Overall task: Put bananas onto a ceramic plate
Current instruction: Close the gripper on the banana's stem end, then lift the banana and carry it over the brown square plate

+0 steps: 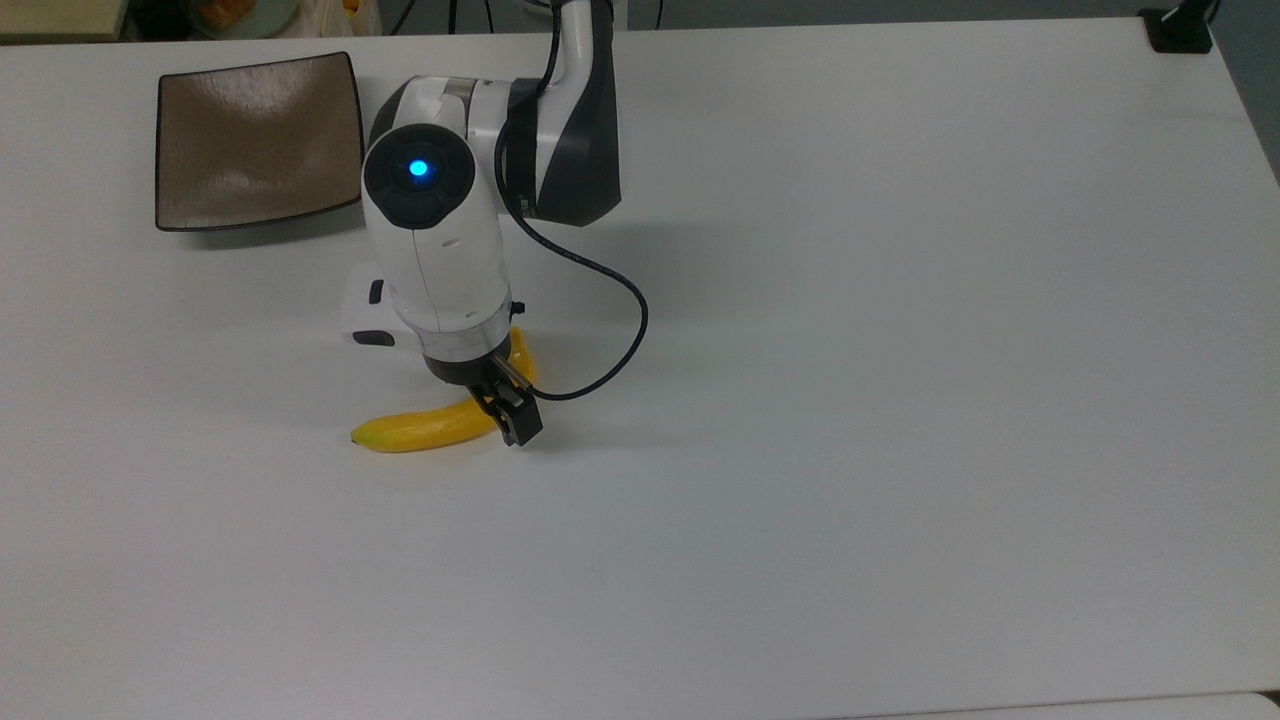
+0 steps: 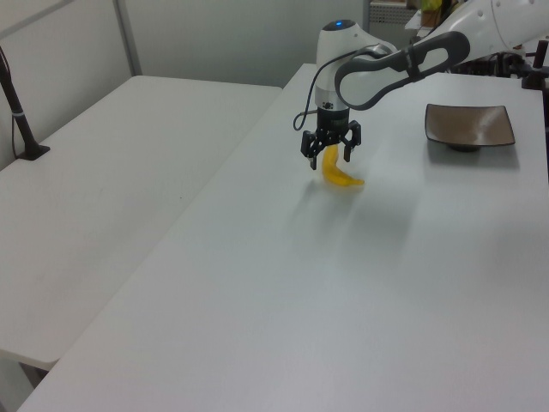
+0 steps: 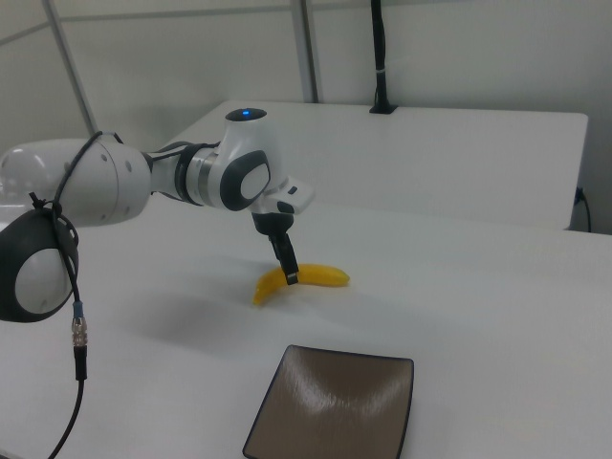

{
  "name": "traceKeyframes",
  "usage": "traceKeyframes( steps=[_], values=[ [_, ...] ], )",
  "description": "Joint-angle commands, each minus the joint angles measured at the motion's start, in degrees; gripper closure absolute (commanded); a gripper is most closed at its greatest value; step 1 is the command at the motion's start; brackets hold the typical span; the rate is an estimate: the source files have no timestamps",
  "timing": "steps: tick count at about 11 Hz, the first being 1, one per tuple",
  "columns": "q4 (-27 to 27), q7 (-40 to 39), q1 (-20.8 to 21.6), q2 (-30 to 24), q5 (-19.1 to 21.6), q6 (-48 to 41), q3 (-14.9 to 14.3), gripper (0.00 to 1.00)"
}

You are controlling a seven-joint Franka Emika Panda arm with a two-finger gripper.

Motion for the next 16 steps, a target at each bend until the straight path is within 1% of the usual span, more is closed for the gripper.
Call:
traceKeyframes(
  steps=[1,2,4,6,8,9,10,13,16],
  values=[
    [-1.3,0.9,0.0,0.4,-1.0,3.9,-0.1,0.00],
    [-1.3,0.9,0.0,0.4,-1.0,3.9,-0.1,0.02],
    [-1.3,0.8,0.0,0.3,-1.0,3.9,-0.1,0.22],
    [-1.3,0.8,-0.3,0.1,-0.9,3.9,-0.1,0.57],
    [-1.3,0.5,-0.3,-0.4,-1.1,3.9,-0.1,0.82],
    [-1.3,0.5,-0.3,-0.8,-1.1,3.9,-0.1,0.91],
    [-1.3,0.4,-0.4,-1.3,-1.1,3.8,-0.1,0.95],
    [-1.7,-1.8,-0.4,-4.7,-1.0,2.7,-0.1,0.95],
    [-4.2,-5.3,-0.4,-12.6,-0.9,-2.4,-0.1,0.95]
  ],
)
